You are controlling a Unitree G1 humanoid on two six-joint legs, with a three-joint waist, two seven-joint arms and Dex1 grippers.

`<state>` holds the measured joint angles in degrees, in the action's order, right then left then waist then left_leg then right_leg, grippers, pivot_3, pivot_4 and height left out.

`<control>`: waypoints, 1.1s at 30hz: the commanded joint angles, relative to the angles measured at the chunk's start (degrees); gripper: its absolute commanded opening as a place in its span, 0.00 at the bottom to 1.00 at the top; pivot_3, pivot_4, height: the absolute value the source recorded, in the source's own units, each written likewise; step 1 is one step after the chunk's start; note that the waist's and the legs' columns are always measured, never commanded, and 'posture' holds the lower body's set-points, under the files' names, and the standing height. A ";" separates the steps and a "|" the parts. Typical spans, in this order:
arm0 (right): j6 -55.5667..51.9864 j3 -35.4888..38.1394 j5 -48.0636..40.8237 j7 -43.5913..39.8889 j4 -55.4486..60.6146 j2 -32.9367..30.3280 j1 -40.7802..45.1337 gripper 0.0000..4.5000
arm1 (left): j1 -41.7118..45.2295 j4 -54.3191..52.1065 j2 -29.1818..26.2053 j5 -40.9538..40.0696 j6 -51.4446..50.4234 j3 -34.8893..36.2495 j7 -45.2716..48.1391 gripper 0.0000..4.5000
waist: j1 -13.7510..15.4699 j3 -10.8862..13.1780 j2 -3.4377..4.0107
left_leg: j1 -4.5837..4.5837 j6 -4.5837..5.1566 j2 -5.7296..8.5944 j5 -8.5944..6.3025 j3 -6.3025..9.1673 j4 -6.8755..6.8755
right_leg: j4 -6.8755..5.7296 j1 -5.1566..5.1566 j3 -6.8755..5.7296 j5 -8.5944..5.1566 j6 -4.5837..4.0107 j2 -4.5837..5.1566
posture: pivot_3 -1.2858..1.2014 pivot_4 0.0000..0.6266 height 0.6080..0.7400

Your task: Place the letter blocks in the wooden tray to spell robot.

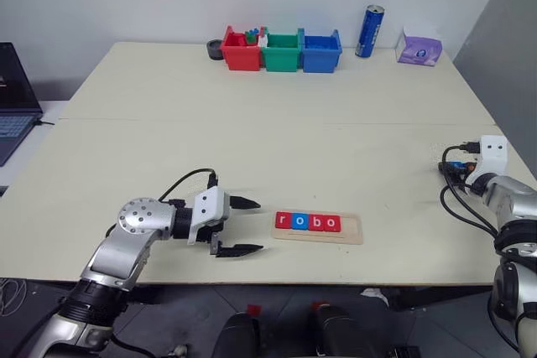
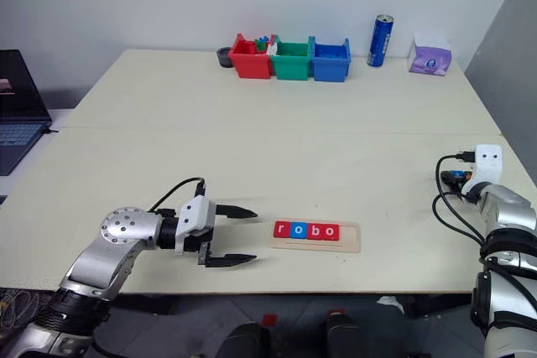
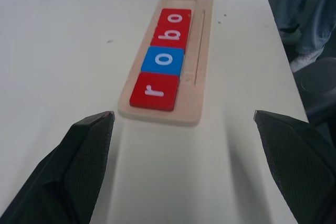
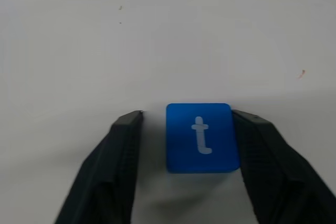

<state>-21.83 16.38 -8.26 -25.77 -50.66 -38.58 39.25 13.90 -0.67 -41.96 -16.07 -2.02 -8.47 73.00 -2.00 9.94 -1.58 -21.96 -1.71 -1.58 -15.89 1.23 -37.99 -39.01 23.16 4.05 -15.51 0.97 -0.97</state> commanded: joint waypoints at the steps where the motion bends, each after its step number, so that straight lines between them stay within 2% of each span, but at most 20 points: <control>1: -2.19 -0.26 -0.07 1.29 1.59 0.60 -2.85 0.32 | 0.03 0.97 -1.04 0.57 2.55 1.30 0.71 1.00 | 0.14 0.00 -0.01 | 0.00 0.00 0.01 0.00 -0.01 -0.01 | 0.00 0.00 -0.01 0.00 0.01 0.00 | 0.52 0.24 1.00; 3: -3.20 -0.60 -0.39 0.98 6.73 1.28 -5.12 0.32 | 0.15 1.30 -0.90 0.58 2.92 1.15 0.78 1.00 | 0.23 0.00 -0.01 | 0.00 0.00 0.01 0.00 -0.02 -0.01 | 0.00 0.00 -0.01 0.00 0.02 0.01 | 0.52 0.24 1.00; 5: -5.73 -1.01 -1.01 1.22 16.68 2.51 -9.57 0.32 | 0.40 1.70 -0.62 0.74 3.19 0.93 0.72 1.00 | 0.27 -0.01 0.00 | -0.03 0.00 -0.01 0.00 0.03 0.01 | 0.01 0.01 -0.01 0.00 0.02 0.01 | 0.52 0.24 1.00; 9: -16.25 -0.59 -4.21 3.71 45.53 6.80 -23.71 0.32 | 1.07 2.13 -0.07 0.78 3.16 0.45 0.55 1.00 | 0.23 -0.03 0.04 | -0.10 0.00 -0.12 0.00 0.22 0.11 | -0.03 0.07 -0.07 -0.02 -0.01 0.00 | 0.52 0.24 1.00; 12: -25.92 1.11 -7.33 8.94 66.16 12.72 -34.16 0.32 | 1.15 2.11 0.17 0.67 3.13 0.17 0.73 1.00 | 0.15 -0.06 0.09 | -0.09 -0.01 -0.17 -0.01 0.32 0.14 | -0.07 0.09 -0.14 -0.07 -0.09 0.00 | 0.52 0.24 1.00; 15: -34.22 0.99 -9.23 14.09 81.46 19.48 -42.24 0.32 | 1.43 2.46 0.44 0.76 3.23 -0.12 1.09 1.00 | 0.08 -0.09 0.14 | -0.07 -0.01 -0.19 -0.01 0.36 0.14 | -0.11 0.10 -0.18 -0.22 0.07 -0.04 | 0.52 0.24 1.00; 17: -37.21 0.35 -9.23 17.40 87.23 23.98 -45.72 0.32 | 2.02 2.96 0.81 0.90 3.34 -0.48 1.49 1.00 | 0.06 -0.09 0.13 | -0.05 -0.01 -0.19 -0.01 0.31 0.13 | -0.09 0.09 -0.13 -0.28 0.11 -0.04 | 0.52 0.24 1.00; 21: -39.04 -1.62 -8.53 21.58 90.78 30.07 -48.12 0.32 | 3.31 3.98 1.78 1.26 3.60 -1.27 2.30 1.00 | 0.06 -0.12 0.11 | -0.01 -0.02 -0.16 0.00 0.24 0.08 | -0.09 0.06 -0.11 -0.27 0.15 -0.04 | 0.52 0.24 1.00; 27: -38.18 -4.73 -7.67 23.37 90.04 32.07 -49.04 0.32 | 3.80 5.47 2.40 1.79 4.83 -1.16 2.87 1.00 | -0.03 -0.23 -0.07 | 0.03 -0.02 -0.12 0.00 0.17 0.06 | -0.04 0.06 -0.11 -0.25 0.20 -0.06 | 0.52 0.24 1.00; 33: -34.03 -5.16 -6.38 24.33 89.80 32.79 -47.06 0.79 | 2.48 4.81 2.68 2.06 5.28 -1.05 2.42 1.00 | -0.06 -0.27 -0.15 | 0.02 -0.02 -0.15 0.00 0.17 0.06 | -0.05 0.06 -0.07 -0.24 0.19 -0.06 | 0.52 0.24 1.00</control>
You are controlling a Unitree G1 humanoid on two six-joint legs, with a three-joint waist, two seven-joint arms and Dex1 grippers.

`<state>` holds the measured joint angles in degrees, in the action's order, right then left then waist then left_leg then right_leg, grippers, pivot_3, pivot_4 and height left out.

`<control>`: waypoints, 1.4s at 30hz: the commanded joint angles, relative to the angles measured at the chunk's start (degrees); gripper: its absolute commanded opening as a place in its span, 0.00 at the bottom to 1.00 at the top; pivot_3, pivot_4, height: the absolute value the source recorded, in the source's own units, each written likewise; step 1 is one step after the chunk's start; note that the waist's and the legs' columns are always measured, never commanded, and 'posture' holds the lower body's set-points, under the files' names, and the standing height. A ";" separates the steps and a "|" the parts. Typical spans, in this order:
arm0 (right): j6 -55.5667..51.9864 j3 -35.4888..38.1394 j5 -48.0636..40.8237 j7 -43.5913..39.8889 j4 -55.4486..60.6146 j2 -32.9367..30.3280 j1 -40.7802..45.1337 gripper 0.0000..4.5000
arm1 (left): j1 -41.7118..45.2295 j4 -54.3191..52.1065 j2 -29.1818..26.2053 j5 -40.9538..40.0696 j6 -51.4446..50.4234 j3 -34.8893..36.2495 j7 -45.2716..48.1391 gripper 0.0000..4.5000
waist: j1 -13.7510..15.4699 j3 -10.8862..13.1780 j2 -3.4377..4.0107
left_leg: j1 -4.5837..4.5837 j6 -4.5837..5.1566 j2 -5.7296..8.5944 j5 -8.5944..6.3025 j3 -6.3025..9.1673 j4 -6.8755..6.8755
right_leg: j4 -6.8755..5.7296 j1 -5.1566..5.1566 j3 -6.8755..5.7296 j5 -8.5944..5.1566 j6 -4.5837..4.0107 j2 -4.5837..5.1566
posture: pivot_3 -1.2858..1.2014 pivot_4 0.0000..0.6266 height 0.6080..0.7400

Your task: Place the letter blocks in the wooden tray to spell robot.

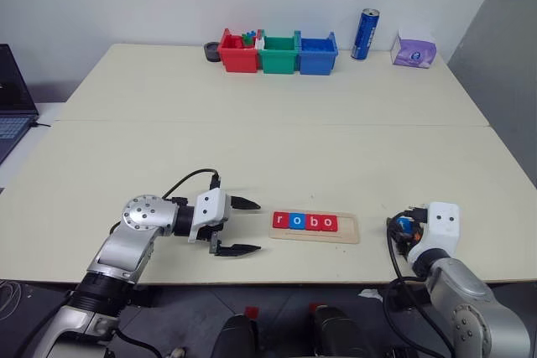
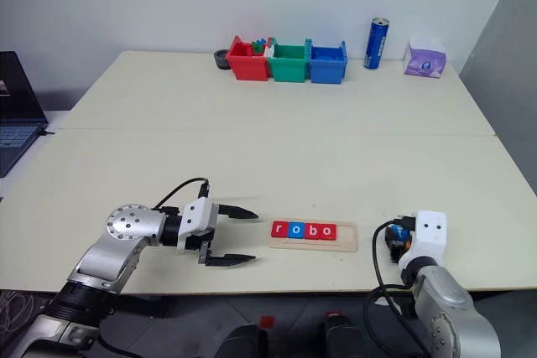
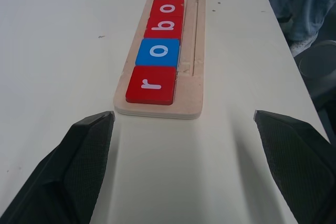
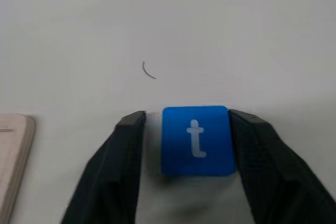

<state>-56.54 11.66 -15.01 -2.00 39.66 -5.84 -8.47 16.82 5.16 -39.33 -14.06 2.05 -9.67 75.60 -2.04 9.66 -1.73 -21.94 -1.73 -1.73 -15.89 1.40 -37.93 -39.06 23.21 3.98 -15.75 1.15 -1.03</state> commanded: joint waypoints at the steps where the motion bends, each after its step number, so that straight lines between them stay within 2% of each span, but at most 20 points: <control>1: 0.68 -0.18 0.34 0.52 0.28 -0.34 1.42 0.85 | -0.61 -1.00 0.06 0.09 1.30 0.21 -0.24 1.00 | -0.01 0.01 0.01 | 0.01 0.00 0.00 0.00 0.00 0.00 | -0.01 0.00 0.00 0.01 0.01 0.00 | 0.52 0.24 1.00; 3: 0.29 0.13 0.34 -0.29 2.60 -2.48 3.24 0.99 | -0.76 -0.82 0.08 0.24 1.53 0.30 -0.34 1.00 | 0.03 0.05 0.08 | -0.02 0.00 0.02 0.00 0.00 -0.01 | 0.00 0.01 0.00 0.01 0.01 0.00 | 0.52 0.24 1.00; 7: -2.73 3.48 -2.61 -5.93 4.03 -10.81 7.89 0.99 | -0.66 -0.30 0.21 0.41 2.03 0.32 -0.39 1.00 | 0.10 0.10 0.15 | -0.07 0.00 0.09 0.00 0.01 -0.01 | 0.04 0.06 0.00 0.01 0.04 0.03 | 0.52 0.24 1.00; 10: -3.12 6.81 -9.10 -18.24 0.25 -21.33 9.89 0.99 | -0.07 0.37 0.60 0.67 2.27 0.02 -0.35 1.00 | 0.13 0.12 0.14 | -0.10 0.01 0.13 -0.01 -0.02 0.00 | 0.10 0.06 -0.03 0.01 0.07 0.05 | 0.52 0.24 1.00; 13: -0.37 6.57 -12.76 -29.78 -2.25 -31.39 8.10 0.99 | 0.34 0.70 0.87 0.82 2.27 -0.17 -0.15 1.00 | 0.19 0.14 0.12 | -0.12 0.02 0.14 -0.01 -0.06 0.03 | 0.11 0.04 -0.07 -0.01 0.08 0.04 | 0.52 0.24 1.00; 16: 9.47 0.98 -10.19 -43.65 -5.68 -43.78 3.50 0.99 | 0.41 0.80 0.95 0.98 2.38 -0.26 0.12 1.00 | 0.27 0.20 0.20 | -0.16 0.03 0.15 -0.01 0.02 0.01 | 0.11 0.04 -0.08 -0.03 0.05 -0.01 | 0.52 0.24 1.00; 18: 14.57 -1.74 -8.54 -47.78 -8.94 -47.65 2.71 0.99 | 0.42 0.65 1.03 1.06 2.32 -0.30 0.20 1.00 | 0.24 0.24 0.11 | -0.15 0.03 0.15 -0.01 0.02 0.02 | 0.12 0.03 -0.09 -0.03 0.06 -0.02 | 0.52 0.24 1.00; 24: 27.42 -8.38 -1.38 -52.35 -21.43 -50.77 7.03 0.99 | -0.11 -0.16 0.83 0.94 1.93 -0.03 0.26 1.00 | 0.02 0.26 0.11 | -0.06 0.02 0.13 -0.01 -0.11 -0.04 | 0.07 0.01 -0.08 0.01 0.11 -0.06 | 0.52 0.24 1.00; 34: 31.26 -13.31 1.11 -59.85 -31.48 -51.90 13.25 0.99 | -0.59 -1.07 0.18 0.82 1.57 0.21 0.24 1.00 | 0.23 0.27 0.09 | -0.09 0.02 0.10 -0.01 -0.08 -0.04 | 0.08 0.02 -0.08 0.01 0.10 0.01 | 0.52 0.24 1.00; 37: 31.34 -14.26 1.49 -60.96 -33.10 -51.60 14.30 0.79 | -0.70 -1.81 0.03 0.70 1.13 0.29 0.09 1.00 | 0.24 0.27 0.09 | -0.08 0.02 0.10 -0.01 -0.09 -0.05 | 0.07 0.01 -0.08 0.01 0.10 0.01 | 0.52 0.24 1.00; 42: 31.83 -14.66 1.91 -61.30 -34.08 -50.92 15.09 0.39 | -1.17 -3.05 -0.15 0.45 0.18 0.48 -0.24 1.00 | 0.25 0.27 0.09 | -0.08 0.02 0.09 -0.01 -0.07 -0.05 | 0.07 0.01 -0.10 0.01 0.10 0.01 | 0.52 0.24 1.00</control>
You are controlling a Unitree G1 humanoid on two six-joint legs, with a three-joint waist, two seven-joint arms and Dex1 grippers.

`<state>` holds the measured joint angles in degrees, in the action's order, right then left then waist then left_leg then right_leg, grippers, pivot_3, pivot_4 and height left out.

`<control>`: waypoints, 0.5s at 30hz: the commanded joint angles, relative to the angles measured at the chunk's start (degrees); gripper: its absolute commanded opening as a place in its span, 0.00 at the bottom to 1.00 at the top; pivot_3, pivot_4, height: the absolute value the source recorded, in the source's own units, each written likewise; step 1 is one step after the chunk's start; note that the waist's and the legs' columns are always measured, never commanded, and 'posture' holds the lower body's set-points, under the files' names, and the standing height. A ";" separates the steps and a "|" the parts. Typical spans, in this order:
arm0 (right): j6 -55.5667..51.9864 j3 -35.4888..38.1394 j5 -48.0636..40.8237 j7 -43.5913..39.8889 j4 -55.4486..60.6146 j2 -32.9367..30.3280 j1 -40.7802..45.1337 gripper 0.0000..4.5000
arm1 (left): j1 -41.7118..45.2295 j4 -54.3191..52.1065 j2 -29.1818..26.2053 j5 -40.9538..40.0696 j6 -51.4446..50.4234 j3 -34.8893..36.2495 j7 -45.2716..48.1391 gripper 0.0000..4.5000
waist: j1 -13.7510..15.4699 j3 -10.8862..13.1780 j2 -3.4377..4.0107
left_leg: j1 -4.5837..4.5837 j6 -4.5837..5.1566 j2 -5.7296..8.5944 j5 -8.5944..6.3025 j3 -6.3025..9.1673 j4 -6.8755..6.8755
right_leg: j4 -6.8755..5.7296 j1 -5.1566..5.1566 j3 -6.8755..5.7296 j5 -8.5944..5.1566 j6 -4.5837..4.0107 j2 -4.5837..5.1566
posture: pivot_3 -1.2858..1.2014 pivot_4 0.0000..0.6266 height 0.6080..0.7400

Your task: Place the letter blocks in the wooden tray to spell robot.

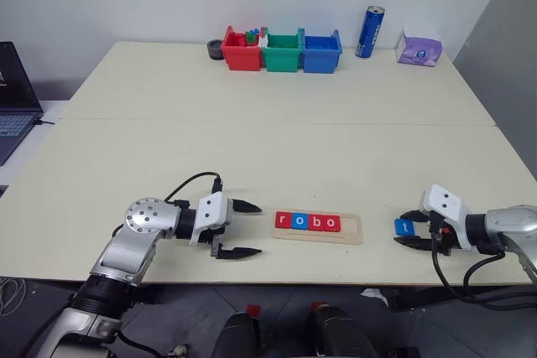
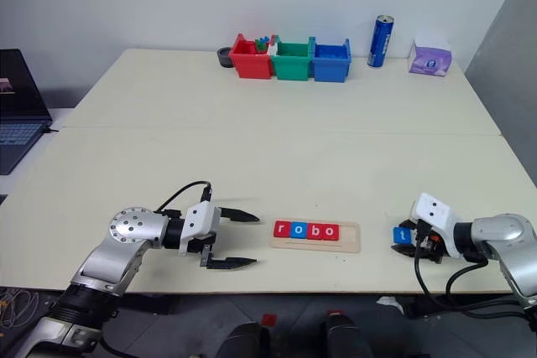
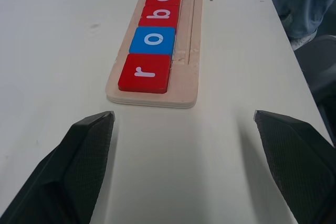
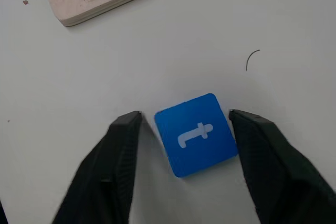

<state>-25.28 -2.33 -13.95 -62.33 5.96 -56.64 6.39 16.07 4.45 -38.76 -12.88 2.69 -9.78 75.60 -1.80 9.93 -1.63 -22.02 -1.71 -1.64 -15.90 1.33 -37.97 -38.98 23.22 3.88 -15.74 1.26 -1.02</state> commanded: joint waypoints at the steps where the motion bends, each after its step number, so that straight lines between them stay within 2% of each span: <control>1: 0.57 -0.35 0.50 -1.03 -0.05 -0.04 0.44 0.32 | -0.62 -2.60 -0.79 -0.75 -0.63 0.64 -0.33 1.00 | 0.00 0.00 0.00 | 0.00 0.00 0.00 0.00 0.00 0.00 | 0.00 0.00 0.00 0.00 0.00 0.00 | 0.52 0.24 1.00; 8: -2.64 -0.85 -2.70 -2.04 8.33 0.88 3.78 0.32 | -1.45 -3.78 -0.80 -0.65 -1.41 0.78 -1.16 1.00 | -0.07 0.03 0.04 | 0.01 0.00 -0.02 0.00 0.02 0.00 | -0.04 0.01 0.02 0.00 0.00 0.00 | 0.52 0.24 1.00; 11: -5.63 -4.03 -2.77 -2.35 12.51 1.91 6.31 0.32 | -1.71 -3.97 -0.77 -0.53 -1.42 0.65 -1.58 1.00 | -0.07 0.03 0.05 | 0.03 0.00 -0.02 0.00 0.04 0.00 | -0.04 0.01 0.01 0.00 0.00 -0.01 | 0.52 0.24 1.00; 15: -6.64 -9.02 -0.68 -3.31 12.41 2.69 9.61 0.32 | -1.93 -3.98 -0.42 -0.29 -1.21 0.61 -2.40 1.00 | 0.01 0.03 0.05 | 0.00 0.00 -0.01 0.00 0.05 -0.01 | -0.02 0.01 -0.03 0.00 0.00 0.01 | 0.52 0.24 1.00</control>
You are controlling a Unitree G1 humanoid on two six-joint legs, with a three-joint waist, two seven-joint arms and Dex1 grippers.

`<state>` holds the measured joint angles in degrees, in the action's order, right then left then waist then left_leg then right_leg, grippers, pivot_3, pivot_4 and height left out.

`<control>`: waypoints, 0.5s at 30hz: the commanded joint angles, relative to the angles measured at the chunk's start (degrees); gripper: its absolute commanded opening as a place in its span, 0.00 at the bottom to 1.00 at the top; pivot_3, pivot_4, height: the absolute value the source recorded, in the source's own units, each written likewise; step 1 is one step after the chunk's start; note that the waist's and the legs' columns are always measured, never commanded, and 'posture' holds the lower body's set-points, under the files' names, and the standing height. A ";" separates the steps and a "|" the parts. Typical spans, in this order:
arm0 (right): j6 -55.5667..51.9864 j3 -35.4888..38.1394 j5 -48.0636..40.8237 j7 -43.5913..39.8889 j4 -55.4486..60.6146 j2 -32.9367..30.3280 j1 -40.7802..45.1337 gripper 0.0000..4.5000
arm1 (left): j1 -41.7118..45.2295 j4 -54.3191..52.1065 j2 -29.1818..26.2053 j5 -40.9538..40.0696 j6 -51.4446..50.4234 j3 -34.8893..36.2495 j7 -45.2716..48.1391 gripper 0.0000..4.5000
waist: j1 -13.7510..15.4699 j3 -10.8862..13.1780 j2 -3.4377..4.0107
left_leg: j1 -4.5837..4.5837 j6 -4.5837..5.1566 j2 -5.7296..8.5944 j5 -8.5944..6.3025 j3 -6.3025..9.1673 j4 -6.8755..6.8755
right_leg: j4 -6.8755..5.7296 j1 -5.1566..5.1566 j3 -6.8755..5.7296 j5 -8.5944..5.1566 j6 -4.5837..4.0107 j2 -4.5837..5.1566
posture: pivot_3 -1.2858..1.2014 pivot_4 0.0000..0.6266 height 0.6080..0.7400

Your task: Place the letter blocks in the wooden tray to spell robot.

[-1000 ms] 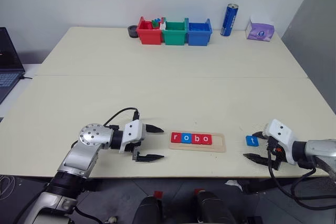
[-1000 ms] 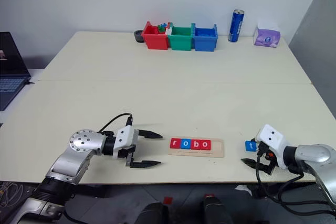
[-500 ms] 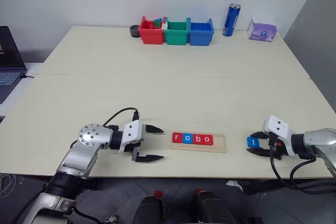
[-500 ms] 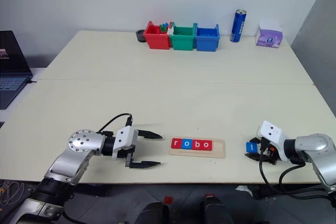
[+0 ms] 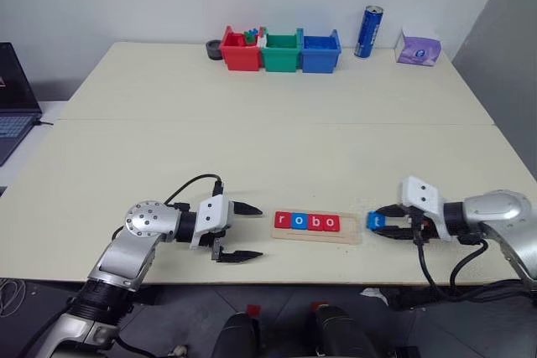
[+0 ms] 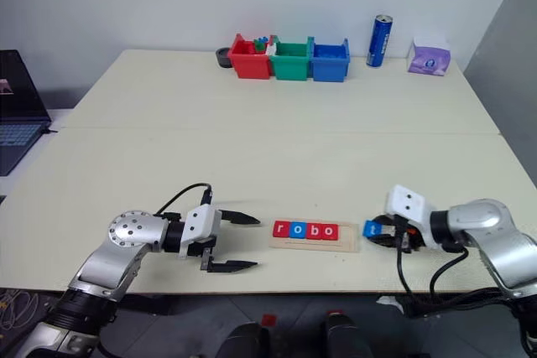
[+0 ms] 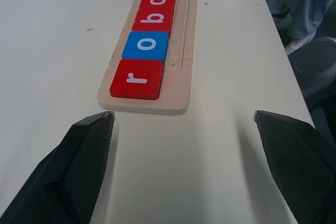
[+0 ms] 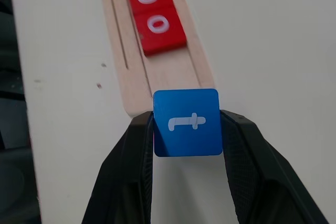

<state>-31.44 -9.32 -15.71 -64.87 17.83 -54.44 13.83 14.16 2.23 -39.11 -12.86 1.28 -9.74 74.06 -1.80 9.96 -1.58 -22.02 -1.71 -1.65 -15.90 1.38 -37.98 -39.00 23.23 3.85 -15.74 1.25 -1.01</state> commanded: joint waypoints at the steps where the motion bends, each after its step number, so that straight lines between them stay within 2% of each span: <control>1: -0.15 -3.18 1.98 -0.72 -0.19 0.84 3.29 0.32 | 0.01 -1.82 0.06 -0.36 0.15 0.56 -1.09 1.00 | 0.04 0.00 0.00 | 0.00 0.00 0.01 0.00 0.00 -0.01 | 0.00 0.00 0.01 0.00 0.00 0.02 | 0.52 0.24 1.00; 7: 0.11 -6.85 4.64 -0.49 -2.87 3.29 8.21 0.32 | -0.41 -2.58 0.21 -0.69 -0.24 0.58 -2.08 1.00 | 0.03 0.00 0.00 | 0.00 0.00 0.03 0.00 0.00 -0.02 | 0.00 0.01 0.00 0.01 -0.02 0.04 | 0.52 0.24 1.00; 15: 0.42 -8.38 6.23 -1.52 -4.45 4.21 10.14 0.32 | -1.50 -4.20 -0.04 -0.97 -1.04 0.91 -3.10 1.00 | 0.03 0.00 0.01 | -0.02 0.00 0.01 0.00 0.02 -0.02 | -0.01 0.01 -0.05 0.08 -0.14 0.06 | 0.52 0.24 1.00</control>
<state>-31.62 -17.83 -9.70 -65.70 12.49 -50.36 22.48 12.59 0.16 -38.94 -12.99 0.28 -9.73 71.42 -1.77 9.97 -1.58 -22.04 -1.71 -1.64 -15.90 1.41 -38.00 -39.02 23.25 3.80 -15.65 1.11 -0.95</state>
